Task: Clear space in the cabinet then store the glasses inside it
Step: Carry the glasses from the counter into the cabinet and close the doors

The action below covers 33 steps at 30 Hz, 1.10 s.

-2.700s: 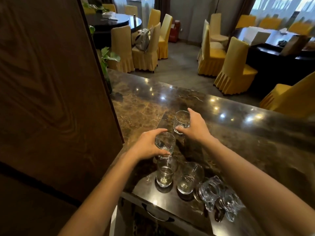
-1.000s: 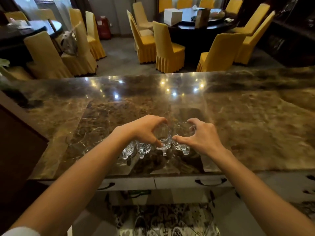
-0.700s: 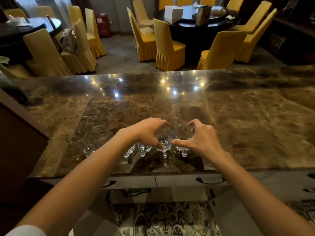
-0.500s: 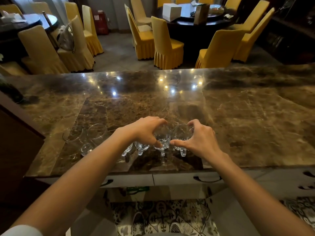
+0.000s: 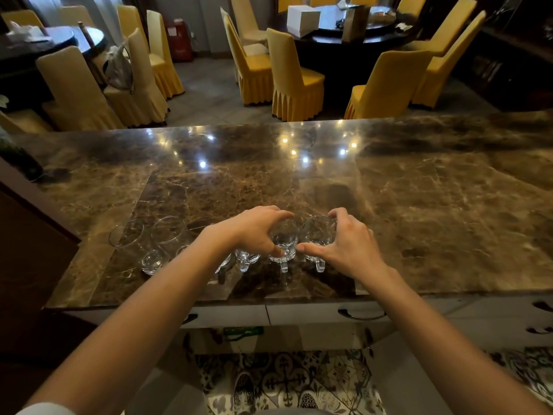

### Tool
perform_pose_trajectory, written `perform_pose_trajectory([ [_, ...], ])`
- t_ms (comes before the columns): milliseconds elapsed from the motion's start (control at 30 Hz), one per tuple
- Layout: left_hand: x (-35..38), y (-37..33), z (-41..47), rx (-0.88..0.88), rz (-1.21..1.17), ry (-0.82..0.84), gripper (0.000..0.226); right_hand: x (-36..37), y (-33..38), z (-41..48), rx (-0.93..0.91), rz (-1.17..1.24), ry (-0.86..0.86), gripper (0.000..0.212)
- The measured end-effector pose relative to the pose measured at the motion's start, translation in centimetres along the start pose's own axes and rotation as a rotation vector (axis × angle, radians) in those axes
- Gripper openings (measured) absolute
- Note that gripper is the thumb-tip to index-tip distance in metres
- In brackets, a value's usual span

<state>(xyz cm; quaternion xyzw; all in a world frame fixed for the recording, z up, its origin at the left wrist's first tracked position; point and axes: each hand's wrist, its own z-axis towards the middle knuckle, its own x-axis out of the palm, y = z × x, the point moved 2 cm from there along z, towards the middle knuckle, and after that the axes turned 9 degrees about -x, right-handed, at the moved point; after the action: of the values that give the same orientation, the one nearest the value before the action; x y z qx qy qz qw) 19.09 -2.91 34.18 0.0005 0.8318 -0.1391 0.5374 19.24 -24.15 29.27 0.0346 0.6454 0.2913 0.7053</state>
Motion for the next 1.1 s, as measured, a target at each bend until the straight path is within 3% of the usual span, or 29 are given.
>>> perform_pose_trajectory([
  [100, 0.1, 0.0, -0.3, -0.012, -0.023, 0.014, 0.100, 0.4, -0.1, -0.5, 0.004, 0.028, 0.039, 0.121],
  [200, -0.2, -0.3, -1.8, -0.043, -0.204, -0.039, 0.104, 0.8, -0.7, -1.4, 0.025, 0.137, 0.059, 0.128],
  [367, 1.5, -1.9, -7.2, 0.025, -0.674, -0.654, 0.062, 1.3, -1.6, -4.4, 0.083, 0.426, -0.071, 0.109],
  [433, 4.1, -2.6, -8.9, 0.009, -0.857, -0.742, 0.042, 1.6, -1.7, -5.7, 0.091, 0.494, -0.180, 0.089],
  [533, 8.6, -3.5, -9.9, -0.091, -1.028, -0.770, 0.027, 1.9, -1.7, -7.2, 0.139, 0.594, -0.293, 0.052],
  [633, 12.2, -3.8, -9.4, -0.237, -1.159, -0.764, 0.021, 2.6, -1.4, -8.0, 0.144, 0.684, -0.304, 0.033],
  [867, 15.2, -3.9, -6.3, -0.405, -1.234, -0.674, 0.024, 4.5, -1.0, -8.0, 0.185, 0.839, -0.239, 0.027],
  [1100, 15.0, -4.7, -4.2, -0.390, -1.320, -0.666, 0.024, 5.0, -0.7, -7.8, 0.186, 1.006, -0.179, 0.021],
])
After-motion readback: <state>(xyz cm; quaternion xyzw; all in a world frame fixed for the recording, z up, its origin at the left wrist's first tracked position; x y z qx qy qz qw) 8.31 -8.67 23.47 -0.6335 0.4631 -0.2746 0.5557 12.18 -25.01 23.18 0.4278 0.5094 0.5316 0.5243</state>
